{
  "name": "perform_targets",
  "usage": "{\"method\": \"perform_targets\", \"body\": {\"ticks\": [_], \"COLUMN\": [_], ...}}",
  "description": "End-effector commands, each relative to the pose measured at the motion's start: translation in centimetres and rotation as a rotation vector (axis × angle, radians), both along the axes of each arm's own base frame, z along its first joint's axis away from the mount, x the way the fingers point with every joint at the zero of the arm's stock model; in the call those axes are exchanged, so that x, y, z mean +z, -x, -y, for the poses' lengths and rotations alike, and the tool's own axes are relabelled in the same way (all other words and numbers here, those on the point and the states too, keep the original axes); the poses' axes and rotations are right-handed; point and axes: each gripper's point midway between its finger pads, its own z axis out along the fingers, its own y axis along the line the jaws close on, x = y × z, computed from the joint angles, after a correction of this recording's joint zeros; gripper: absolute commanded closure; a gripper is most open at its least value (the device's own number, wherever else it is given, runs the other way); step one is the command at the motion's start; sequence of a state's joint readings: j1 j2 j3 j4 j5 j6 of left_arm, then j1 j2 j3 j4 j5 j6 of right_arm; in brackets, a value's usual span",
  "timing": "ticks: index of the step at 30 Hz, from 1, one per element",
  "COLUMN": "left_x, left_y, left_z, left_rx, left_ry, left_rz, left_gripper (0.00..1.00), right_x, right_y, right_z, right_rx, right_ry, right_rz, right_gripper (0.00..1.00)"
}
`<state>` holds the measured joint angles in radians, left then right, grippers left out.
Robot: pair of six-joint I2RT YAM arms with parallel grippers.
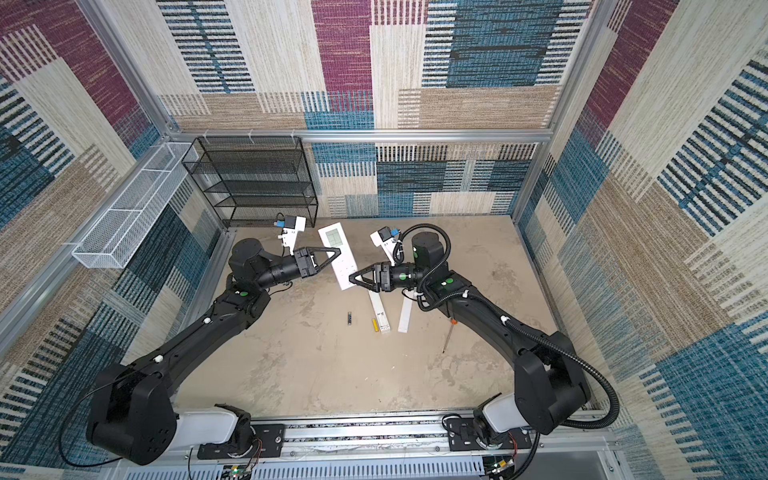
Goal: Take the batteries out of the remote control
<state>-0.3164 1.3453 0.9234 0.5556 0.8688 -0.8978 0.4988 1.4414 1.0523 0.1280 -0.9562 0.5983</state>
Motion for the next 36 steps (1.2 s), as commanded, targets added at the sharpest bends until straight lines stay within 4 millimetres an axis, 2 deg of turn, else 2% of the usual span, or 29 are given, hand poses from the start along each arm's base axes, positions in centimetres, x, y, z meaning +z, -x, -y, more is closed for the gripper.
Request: {"method": "perform_targets", "body": {"ticks": [1,4,13,20,25,29,36], "left_x": [2.2,2.3,2.3,1.8,1.2,1.2,0.0], "left_y": [0.6,0.7,0.7,0.7,0.7,1.0,0.7], "left_z": [0.1,0.1,0.3,0.4,0.2,0.1,-0.2], "left_rx": [-0.028,-0.035,-0.051,-0.051,-0.034,-0.032,-0.008], "left_ry": [0.054,0.05,0.056,0.039,0.015,0.011,-0.031], "left_rz": [0.083,0.088,0.092,0.086,0.079,0.09,0.046], "left_gripper": [0.88,0.87,0.86,0.82,0.73,0.64,0.52], "right_x": [1.6,1.7,2.3,2.3,2.2,2.2,2.2], "right_y": [0.6,0.6,0.7,0.5,0.3,0.1,-0.3], "right_z": [-0.3,-0.4,-1.3,-1.7,-1.6,-1.5,-1.4], "right_rx": [0.051,0.061,0.111,0.121,0.101,0.09,0.056], "right_ry": [-0.06,-0.065,-0.097,-0.101,-0.093,-0.088,-0.064], "right_rz": [0.022,0.023,0.024,0.027,0.034,0.042,0.066], "right_gripper": [0.48,0.51,0.51,0.68,0.79,0.81,0.86]}}
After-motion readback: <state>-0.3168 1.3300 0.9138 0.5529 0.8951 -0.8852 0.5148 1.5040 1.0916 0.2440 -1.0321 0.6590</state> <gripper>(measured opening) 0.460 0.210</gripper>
